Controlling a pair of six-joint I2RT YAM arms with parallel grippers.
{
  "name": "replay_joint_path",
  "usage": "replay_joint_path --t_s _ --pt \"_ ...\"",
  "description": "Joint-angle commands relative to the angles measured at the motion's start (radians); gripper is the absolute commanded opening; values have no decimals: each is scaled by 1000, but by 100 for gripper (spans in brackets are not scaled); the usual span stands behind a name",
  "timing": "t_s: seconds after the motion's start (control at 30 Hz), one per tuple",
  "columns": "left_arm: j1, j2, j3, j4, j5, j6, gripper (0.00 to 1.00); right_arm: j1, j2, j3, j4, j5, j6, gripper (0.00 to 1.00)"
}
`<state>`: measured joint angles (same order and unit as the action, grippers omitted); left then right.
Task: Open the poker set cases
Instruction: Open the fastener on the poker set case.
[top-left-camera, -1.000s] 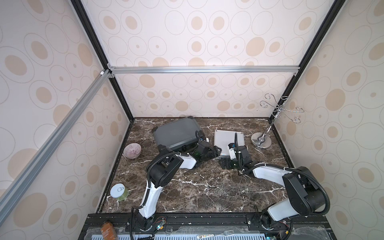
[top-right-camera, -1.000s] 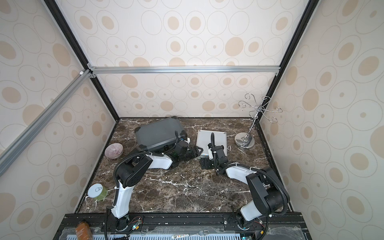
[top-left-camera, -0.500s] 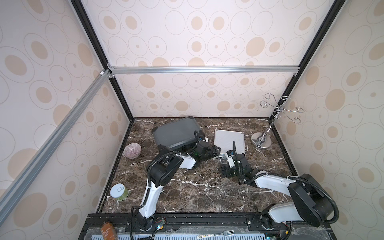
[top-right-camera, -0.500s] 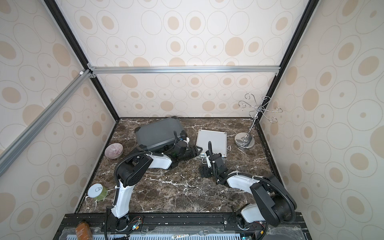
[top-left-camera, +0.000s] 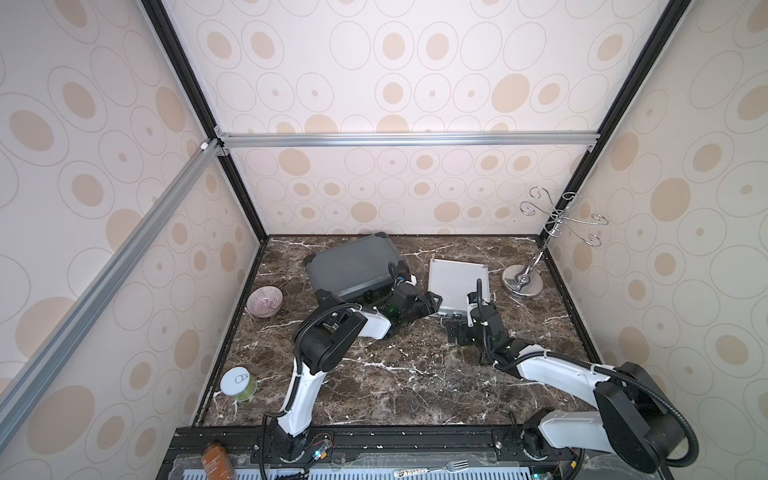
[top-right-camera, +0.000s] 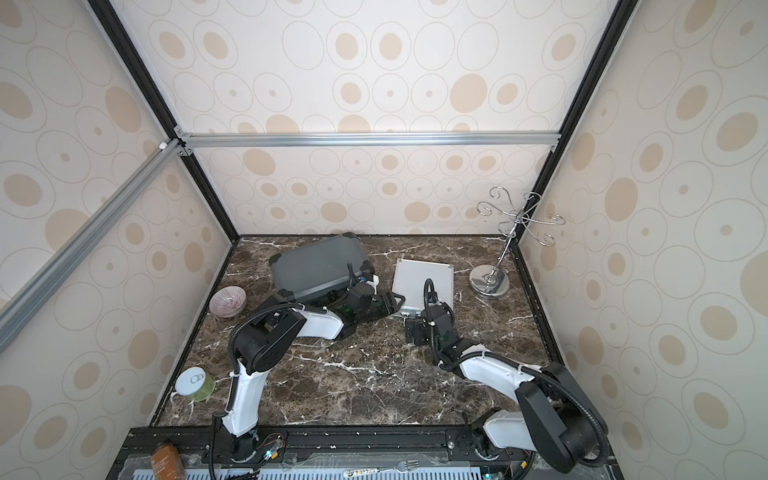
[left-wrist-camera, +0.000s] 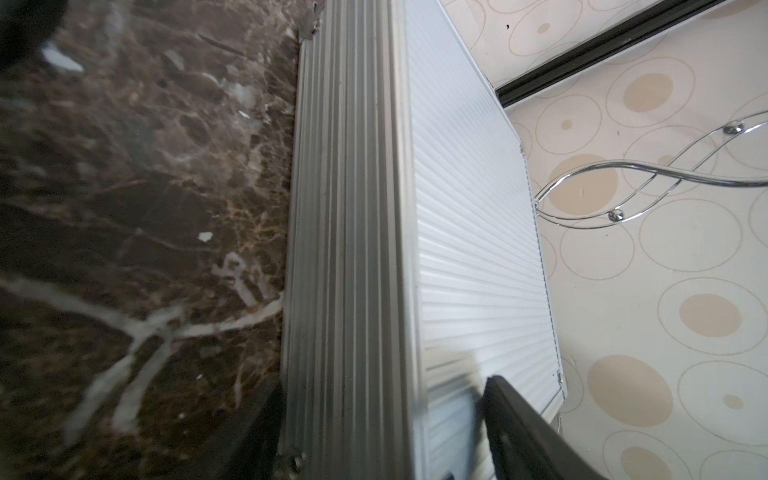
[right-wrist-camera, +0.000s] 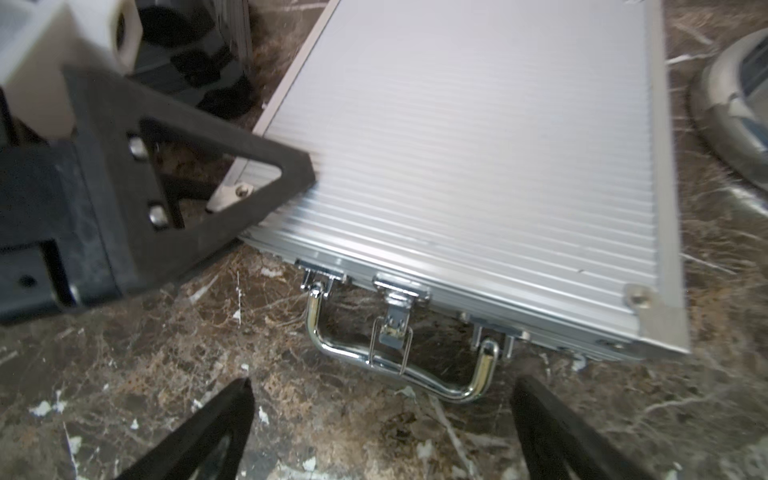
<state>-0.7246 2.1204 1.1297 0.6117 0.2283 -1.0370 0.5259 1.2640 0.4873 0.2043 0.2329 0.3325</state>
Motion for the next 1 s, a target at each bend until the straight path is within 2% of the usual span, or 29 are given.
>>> replay_joint_path --t_s 0.0,0.23,0.4,0.47,0.7,0.97 --pt "-1 -29 -2 3 17 52 77 -29 -49 -26 -6 56 14 99" --pt "-1 -52 -10 28 10 110 81 -156 -87 -34 -43 -31 37 99" --pt "-3 -83 2 -29 -55 180 87 -216 -72 -8 -69 -63 52 99" --pt "-5 -102 -1 -58 -107 205 99 -234 -53 4 -81 -74 64 99" --pt "-32 -157 25 -171 -238 350 100 -292 18 21 -71 -110 114 98" --pt "-76 -147 115 -295 -370 522 100 -331 57 26 -35 -150 180 99"
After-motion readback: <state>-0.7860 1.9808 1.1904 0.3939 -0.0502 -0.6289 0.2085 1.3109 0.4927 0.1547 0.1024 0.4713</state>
